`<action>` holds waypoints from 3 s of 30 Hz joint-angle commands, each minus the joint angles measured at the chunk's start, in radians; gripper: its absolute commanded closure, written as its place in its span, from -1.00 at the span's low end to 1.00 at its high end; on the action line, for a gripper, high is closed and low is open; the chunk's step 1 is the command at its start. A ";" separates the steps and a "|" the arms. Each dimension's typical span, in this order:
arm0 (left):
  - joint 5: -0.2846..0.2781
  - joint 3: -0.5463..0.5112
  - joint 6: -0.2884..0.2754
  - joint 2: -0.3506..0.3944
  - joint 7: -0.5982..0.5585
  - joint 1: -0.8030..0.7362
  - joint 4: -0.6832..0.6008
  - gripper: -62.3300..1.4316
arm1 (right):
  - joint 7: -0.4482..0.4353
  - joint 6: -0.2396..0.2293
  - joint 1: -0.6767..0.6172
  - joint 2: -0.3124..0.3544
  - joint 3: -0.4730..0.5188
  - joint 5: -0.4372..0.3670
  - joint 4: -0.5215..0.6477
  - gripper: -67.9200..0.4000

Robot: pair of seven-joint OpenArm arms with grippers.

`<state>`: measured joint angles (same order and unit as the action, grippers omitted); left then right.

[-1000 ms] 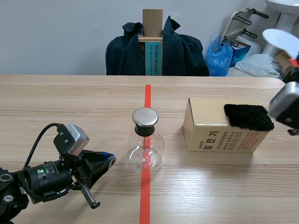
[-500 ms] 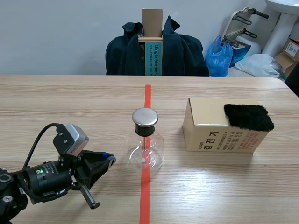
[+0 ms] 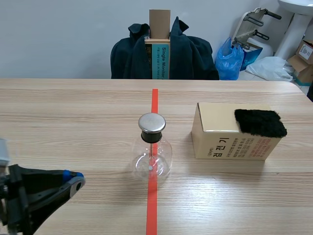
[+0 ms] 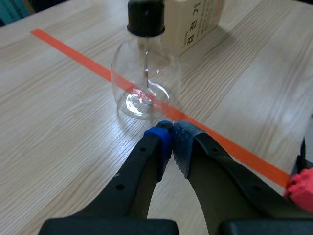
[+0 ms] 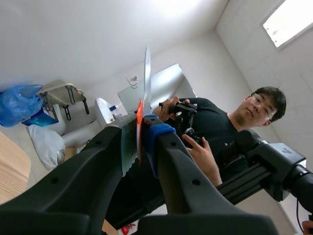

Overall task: Do the electroscope experiment.
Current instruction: 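Move the plate toward and away from the electroscope, then rub the plate on the fur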

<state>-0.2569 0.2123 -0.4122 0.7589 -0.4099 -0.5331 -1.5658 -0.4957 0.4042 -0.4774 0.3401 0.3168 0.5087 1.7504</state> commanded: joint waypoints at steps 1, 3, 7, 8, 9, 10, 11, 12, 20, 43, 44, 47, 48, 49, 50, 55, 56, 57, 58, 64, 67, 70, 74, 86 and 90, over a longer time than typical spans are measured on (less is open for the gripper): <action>-0.026 -0.043 -0.005 0.018 -0.016 -0.056 -0.053 0.89 | 0.001 0.011 0.010 0.008 0.009 -0.001 0.010 0.96; -0.039 -0.115 -0.015 0.037 -0.016 -0.138 -0.120 0.89 | 0.010 0.012 0.010 0.002 0.010 -0.001 0.010 0.96; -0.039 -0.225 -0.053 0.037 0.031 -0.201 -0.185 0.76 | 0.003 0.011 0.015 -0.018 0.009 0.005 -0.005 0.96; -0.039 -0.238 -0.055 0.037 0.046 -0.201 -0.186 0.55 | -0.003 0.010 0.023 -0.026 0.009 0.020 -0.014 0.96; -0.039 -0.245 -0.054 0.037 0.047 -0.197 -0.186 0.21 | -0.012 0.011 0.031 -0.040 0.008 0.043 -0.027 0.96; -0.039 -0.252 -0.054 0.037 0.048 -0.197 -0.186 -0.21 | -0.024 0.011 0.041 -0.056 0.007 0.065 -0.042 0.96; -0.039 -0.259 -0.054 0.037 0.047 -0.198 -0.186 -0.68 | -0.037 0.011 0.053 -0.074 0.007 0.093 -0.059 0.96; -0.039 -0.260 -0.054 0.037 0.043 -0.198 -0.186 -1.00 | -0.052 0.011 0.065 -0.092 0.005 0.121 -0.079 0.96; -0.038 -0.259 -0.054 0.020 0.051 -0.198 -0.186 -1.00 | -0.113 0.015 0.112 -0.150 -0.064 0.311 -0.218 0.96; -0.038 -0.259 -0.053 0.020 0.067 -0.198 -0.186 -1.00 | -0.124 0.011 0.157 -0.185 -0.076 0.615 -0.482 0.96; -0.038 -0.259 -0.053 0.020 0.067 -0.198 -0.186 -1.00 | -0.122 0.011 0.159 -0.185 -0.076 0.618 -0.484 0.96; -0.034 -0.259 -0.053 0.020 0.068 -0.198 -0.186 -1.00 | -0.121 -0.003 0.162 -0.185 -0.076 0.652 -0.486 0.96; -0.034 -0.259 -0.053 0.020 0.068 -0.198 -0.186 -1.00 | -0.129 -0.013 0.162 -0.185 -0.076 0.665 -0.486 0.96; -0.034 -0.259 -0.053 0.020 0.068 -0.198 -0.186 -1.00 | -0.151 -0.029 0.162 -0.185 -0.076 0.678 -0.486 0.96; -0.034 -0.259 -0.053 0.020 0.071 -0.198 -0.186 -1.00 | -0.179 -0.037 0.162 -0.185 -0.076 0.688 -0.486 0.96; -0.034 -0.259 -0.053 0.020 0.071 -0.198 -0.186 -1.00 | -0.184 -0.054 0.161 -0.185 -0.089 0.698 -0.486 0.96; -0.034 -0.259 -0.053 0.020 0.071 -0.198 -0.186 -1.00 | -0.140 -0.053 0.161 -0.185 -0.089 0.698 -0.486 0.96; -0.034 -0.259 -0.053 0.020 0.071 -0.198 -0.186 -1.00 | -0.085 -0.052 0.162 -0.183 -0.089 0.698 -0.486 0.96; -0.034 -0.259 -0.053 0.020 0.071 -0.198 -0.186 -1.00 | -0.047 -0.048 0.162 -0.182 -0.088 0.698 -0.486 0.96; -0.034 -0.259 -0.052 0.020 0.071 -0.198 -0.186 -1.00 | -0.193 -0.070 0.161 -0.178 -0.096 0.699 -0.486 0.96; -0.030 -0.259 -0.050 0.020 0.071 -0.198 -0.186 -1.00 | -0.072 -0.061 0.161 -0.180 -0.097 0.699 -0.486 0.96; -0.027 -0.259 -0.046 0.020 0.071 -0.198 -0.186 -1.00 | -0.006 -0.061 0.161 -0.176 -0.092 0.700 -0.486 0.96; -0.027 -0.259 -0.046 0.020 0.070 -0.198 -0.186 -1.00 | -0.235 -0.084 0.161 -0.167 -0.098 0.700 -0.486 0.96; -0.027 -0.259 -0.046 0.020 0.059 -0.198 -0.186 -1.00 | -0.200 -0.111 0.161 -0.184 -0.096 0.715 -0.486 0.96; -0.027 -0.259 -0.045 0.021 0.061 -0.198 -0.186 -1.00 | -0.004 -0.110 0.156 -0.183 -0.095 0.719 -0.486 0.96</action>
<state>-0.2771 -0.0536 -0.4633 0.7841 -0.3340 -0.7361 -1.7451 -0.4870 0.3027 -0.3218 0.1341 0.2123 1.2259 1.2602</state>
